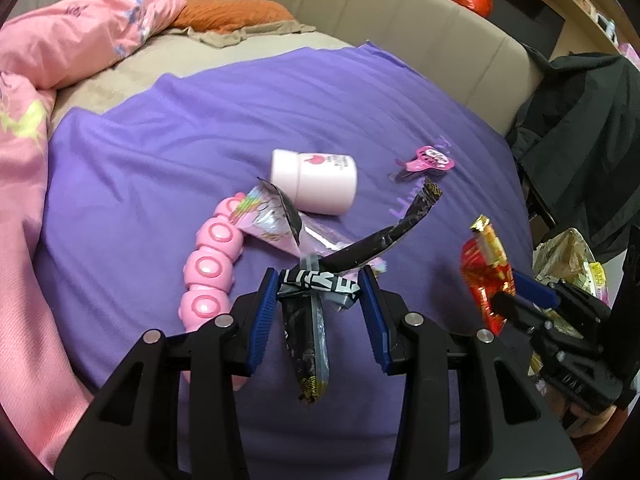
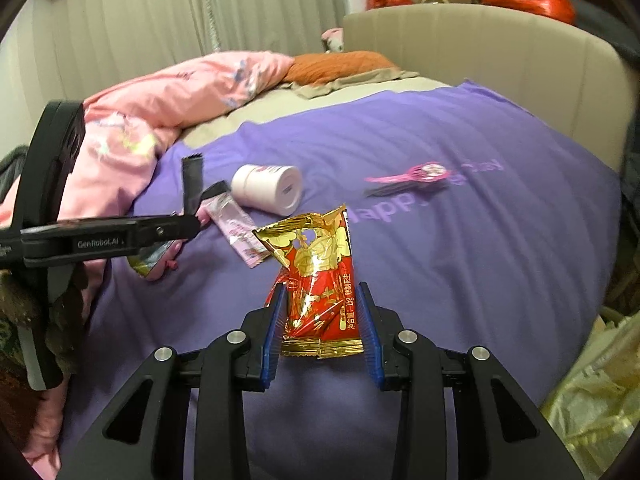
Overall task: Collect trash
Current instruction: 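Lift and carry the black strips and red-gold wrapper over the trash bin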
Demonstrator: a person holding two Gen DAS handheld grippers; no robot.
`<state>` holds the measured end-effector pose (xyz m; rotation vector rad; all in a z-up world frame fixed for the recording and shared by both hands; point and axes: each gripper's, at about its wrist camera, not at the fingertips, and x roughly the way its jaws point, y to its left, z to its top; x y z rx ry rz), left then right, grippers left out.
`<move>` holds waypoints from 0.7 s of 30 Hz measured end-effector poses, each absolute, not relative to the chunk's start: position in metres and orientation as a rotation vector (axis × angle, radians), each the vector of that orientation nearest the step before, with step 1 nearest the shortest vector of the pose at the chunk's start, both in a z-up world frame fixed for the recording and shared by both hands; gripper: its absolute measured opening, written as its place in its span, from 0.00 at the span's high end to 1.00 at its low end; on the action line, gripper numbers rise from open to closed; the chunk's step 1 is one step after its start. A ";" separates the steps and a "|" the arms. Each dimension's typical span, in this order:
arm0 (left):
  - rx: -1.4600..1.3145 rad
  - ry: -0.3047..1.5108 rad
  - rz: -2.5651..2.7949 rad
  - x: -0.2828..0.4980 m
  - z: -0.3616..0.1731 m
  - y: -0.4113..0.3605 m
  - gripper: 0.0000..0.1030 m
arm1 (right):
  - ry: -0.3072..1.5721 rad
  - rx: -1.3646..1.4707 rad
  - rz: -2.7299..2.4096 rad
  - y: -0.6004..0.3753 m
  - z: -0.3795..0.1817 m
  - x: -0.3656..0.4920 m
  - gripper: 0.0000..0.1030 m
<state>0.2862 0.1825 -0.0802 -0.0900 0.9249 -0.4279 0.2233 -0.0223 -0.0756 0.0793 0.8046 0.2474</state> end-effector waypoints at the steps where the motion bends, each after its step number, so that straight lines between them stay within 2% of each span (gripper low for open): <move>1: -0.082 0.907 -0.430 0.283 -0.077 0.180 0.63 | 0.800 0.088 0.244 -0.027 -0.074 0.222 0.68; 10: -0.036 0.796 -0.443 0.253 -0.042 0.157 0.64 | 0.706 0.145 0.238 -0.065 -0.044 0.194 0.68; 21: 0.064 0.548 -0.503 0.198 0.061 0.075 0.64 | 0.528 0.129 0.150 -0.150 0.017 0.134 0.68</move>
